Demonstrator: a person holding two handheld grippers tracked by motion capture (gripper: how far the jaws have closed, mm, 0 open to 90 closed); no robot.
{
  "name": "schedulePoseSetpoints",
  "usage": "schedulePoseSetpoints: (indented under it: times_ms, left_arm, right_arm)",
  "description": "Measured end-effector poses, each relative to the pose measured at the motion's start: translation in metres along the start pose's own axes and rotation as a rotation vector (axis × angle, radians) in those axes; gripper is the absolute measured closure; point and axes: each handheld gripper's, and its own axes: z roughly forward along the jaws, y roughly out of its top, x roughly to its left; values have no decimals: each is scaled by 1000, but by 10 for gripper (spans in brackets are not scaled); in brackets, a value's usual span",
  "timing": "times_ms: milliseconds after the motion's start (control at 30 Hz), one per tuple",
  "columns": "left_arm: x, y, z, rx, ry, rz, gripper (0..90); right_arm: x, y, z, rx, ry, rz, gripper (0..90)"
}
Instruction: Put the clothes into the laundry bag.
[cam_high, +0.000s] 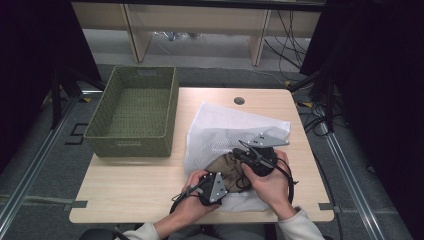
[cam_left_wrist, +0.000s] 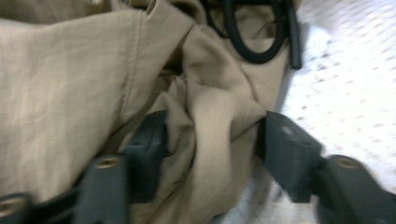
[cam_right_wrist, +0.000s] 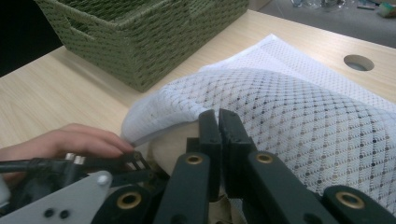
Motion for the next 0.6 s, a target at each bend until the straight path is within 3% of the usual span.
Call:
schedulePoseSetpoints:
  times_ms: [133,267,333,400,467,500,567,600]
  left_arm:
    - [3,4,2,11,14,-16,651]
    - [8,9,4,1,5,-80,812]
    - [11,11,5,-11,17,-120,845]
    - [15,14,6,-34,15,-155,855]
    - [19,17,6,-59,61,-184,858]
    - [20,19,8,-86,64,-234,859]
    - [25,21,10,-96,79,-263,859]
    - [27,23,11,-101,91,-282,859]
  right_arm:
    - [1,0,1,5,10,12,897]
    - [3,1,-1,-3,13,-4,897]
    - [5,2,-4,-9,14,10,897]
    - [5,4,-5,-32,28,-13,897]
    - [8,6,-9,-34,32,6,897]
    - [9,7,-11,-37,29,-5,897]
    - [9,9,-15,-54,33,-17,897]
    - [12,10,-17,-56,39,4,897]
